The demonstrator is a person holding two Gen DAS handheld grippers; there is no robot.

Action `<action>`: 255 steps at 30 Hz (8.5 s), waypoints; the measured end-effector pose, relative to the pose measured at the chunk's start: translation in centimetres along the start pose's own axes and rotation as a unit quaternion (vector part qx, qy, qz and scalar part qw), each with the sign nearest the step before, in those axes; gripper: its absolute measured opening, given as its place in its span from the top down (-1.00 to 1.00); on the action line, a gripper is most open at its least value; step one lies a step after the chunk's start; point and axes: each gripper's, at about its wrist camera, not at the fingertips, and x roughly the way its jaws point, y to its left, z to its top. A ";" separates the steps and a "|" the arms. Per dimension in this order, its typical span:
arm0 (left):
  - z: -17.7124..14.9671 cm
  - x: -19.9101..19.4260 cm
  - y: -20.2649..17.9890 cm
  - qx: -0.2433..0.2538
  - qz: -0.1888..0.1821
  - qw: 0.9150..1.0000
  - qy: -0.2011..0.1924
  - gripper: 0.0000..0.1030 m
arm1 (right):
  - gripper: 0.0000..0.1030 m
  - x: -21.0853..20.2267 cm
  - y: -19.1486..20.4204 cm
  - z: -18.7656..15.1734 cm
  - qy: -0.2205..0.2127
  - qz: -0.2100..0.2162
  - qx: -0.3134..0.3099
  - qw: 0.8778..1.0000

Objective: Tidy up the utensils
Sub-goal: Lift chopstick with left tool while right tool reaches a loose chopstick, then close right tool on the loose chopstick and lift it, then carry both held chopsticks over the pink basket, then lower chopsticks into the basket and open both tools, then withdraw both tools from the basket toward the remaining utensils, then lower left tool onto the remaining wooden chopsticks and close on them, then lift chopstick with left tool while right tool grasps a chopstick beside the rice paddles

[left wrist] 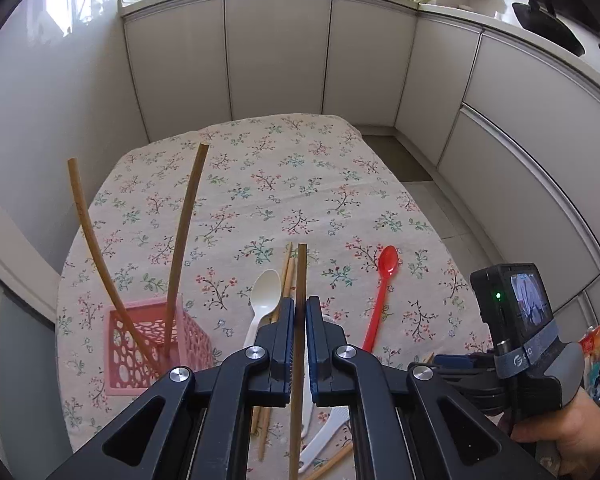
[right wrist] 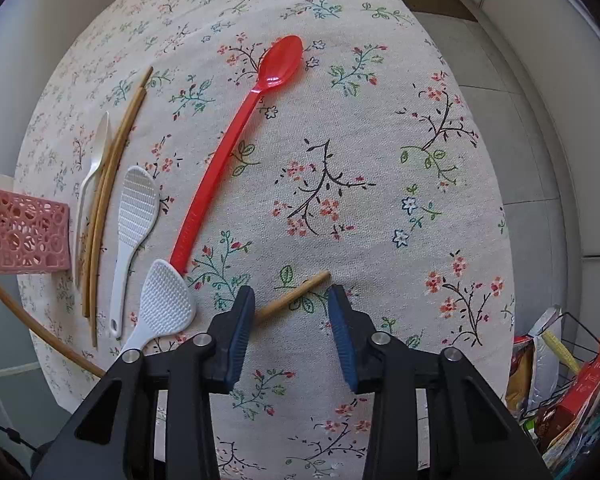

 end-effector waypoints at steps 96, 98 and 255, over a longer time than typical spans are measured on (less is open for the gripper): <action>0.1 -13.8 12.4 -0.103 0.059 0.963 -0.243 0.89 | 0.90 -23.5 9.7 -3.6 -0.380 0.261 -0.122 0.879; 0.3 -12.6 12.7 -0.103 0.062 0.966 -0.228 0.89 | 0.90 -23.3 10.5 -3.4 -0.378 0.269 -0.125 0.877; 3.4 5.0 -4.7 0.098 0.030 0.994 0.032 0.88 | -0.27 -8.2 -5.8 2.9 -0.079 0.109 0.083 0.987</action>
